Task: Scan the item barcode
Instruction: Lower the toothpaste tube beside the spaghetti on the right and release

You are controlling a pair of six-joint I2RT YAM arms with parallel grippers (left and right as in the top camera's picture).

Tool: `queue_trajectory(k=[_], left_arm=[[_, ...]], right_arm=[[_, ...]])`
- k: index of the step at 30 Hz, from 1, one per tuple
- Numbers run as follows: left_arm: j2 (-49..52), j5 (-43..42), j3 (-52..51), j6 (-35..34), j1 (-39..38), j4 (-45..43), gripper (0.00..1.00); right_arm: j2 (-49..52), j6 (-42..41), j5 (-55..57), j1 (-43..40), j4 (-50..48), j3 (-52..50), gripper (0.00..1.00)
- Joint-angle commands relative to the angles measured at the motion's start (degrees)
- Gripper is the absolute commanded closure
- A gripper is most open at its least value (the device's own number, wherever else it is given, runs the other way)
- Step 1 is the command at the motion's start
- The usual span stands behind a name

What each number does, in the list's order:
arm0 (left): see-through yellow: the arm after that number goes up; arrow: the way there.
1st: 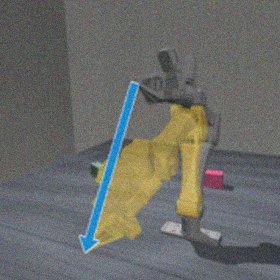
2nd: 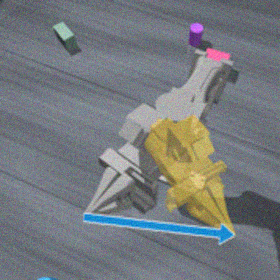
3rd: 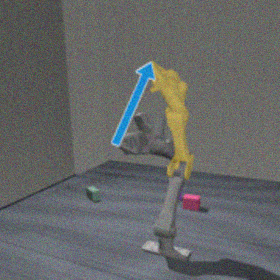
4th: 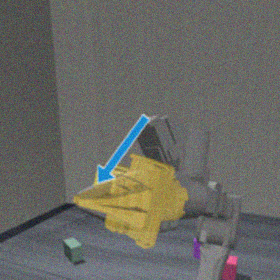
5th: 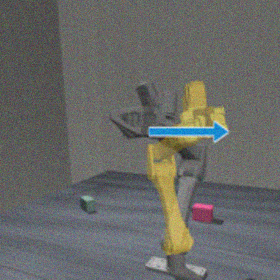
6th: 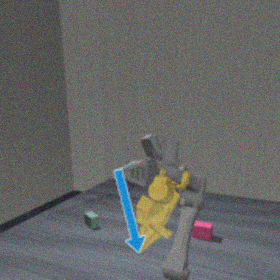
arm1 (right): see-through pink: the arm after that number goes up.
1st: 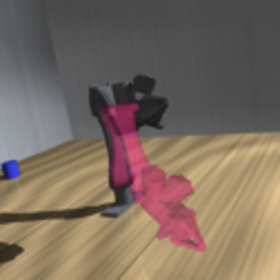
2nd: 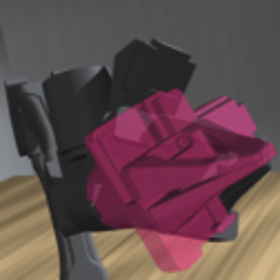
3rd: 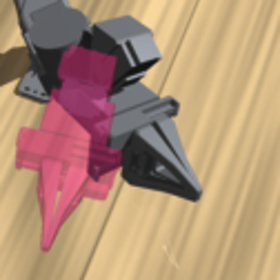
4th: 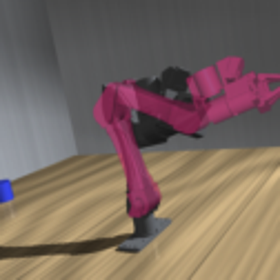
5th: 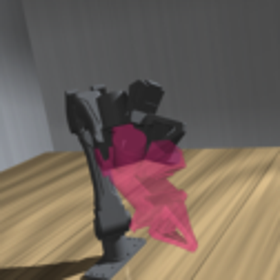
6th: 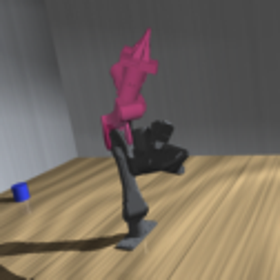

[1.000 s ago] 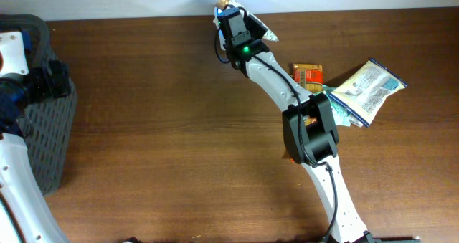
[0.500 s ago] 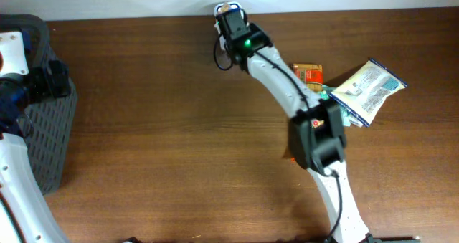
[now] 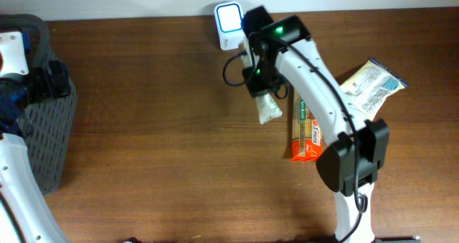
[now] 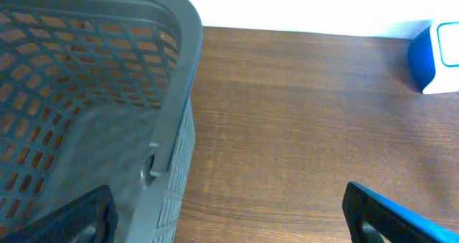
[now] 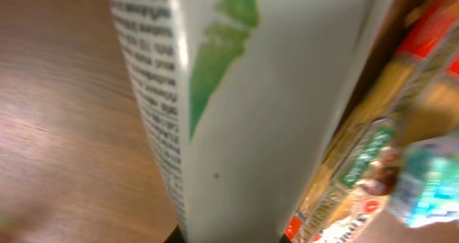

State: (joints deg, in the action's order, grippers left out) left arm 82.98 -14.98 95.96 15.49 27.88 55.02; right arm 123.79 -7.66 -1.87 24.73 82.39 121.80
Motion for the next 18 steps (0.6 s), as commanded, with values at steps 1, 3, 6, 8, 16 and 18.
queue_trajectory(k=[1,3,6,8,16,18], left_arm=[[-0.3,-0.2,0.6,0.9,0.0,0.0,0.01],[-0.3,-0.2,0.6,0.9,0.0,0.0,0.01],[-0.3,-0.2,0.6,0.9,0.0,0.0,0.01],[-0.3,-0.2,0.6,0.9,0.0,0.0,0.01],[-0.3,-0.2,0.6,0.9,0.0,0.0,0.01],[-0.3,-0.2,0.6,0.9,0.0,0.0,0.01]], right_arm=[[-0.2,-4.9,-1.2,-1.0,-2.5,-7.5,0.96],[-0.2,-10.3,-1.2,-2.0,-4.1,-11.8,0.96],[-0.2,-14.3,-1.4,-3.5,-5.9,-17.2,0.96],[-0.2,-14.3,-1.3,-4.3,-7.3,-20.3,0.95],[-0.3,-12.2,-1.6,-10.8,-5.6,-19.6,0.64],[-0.8,-6.6,-2.7,-11.7,-2.1,-14.4,0.61]])
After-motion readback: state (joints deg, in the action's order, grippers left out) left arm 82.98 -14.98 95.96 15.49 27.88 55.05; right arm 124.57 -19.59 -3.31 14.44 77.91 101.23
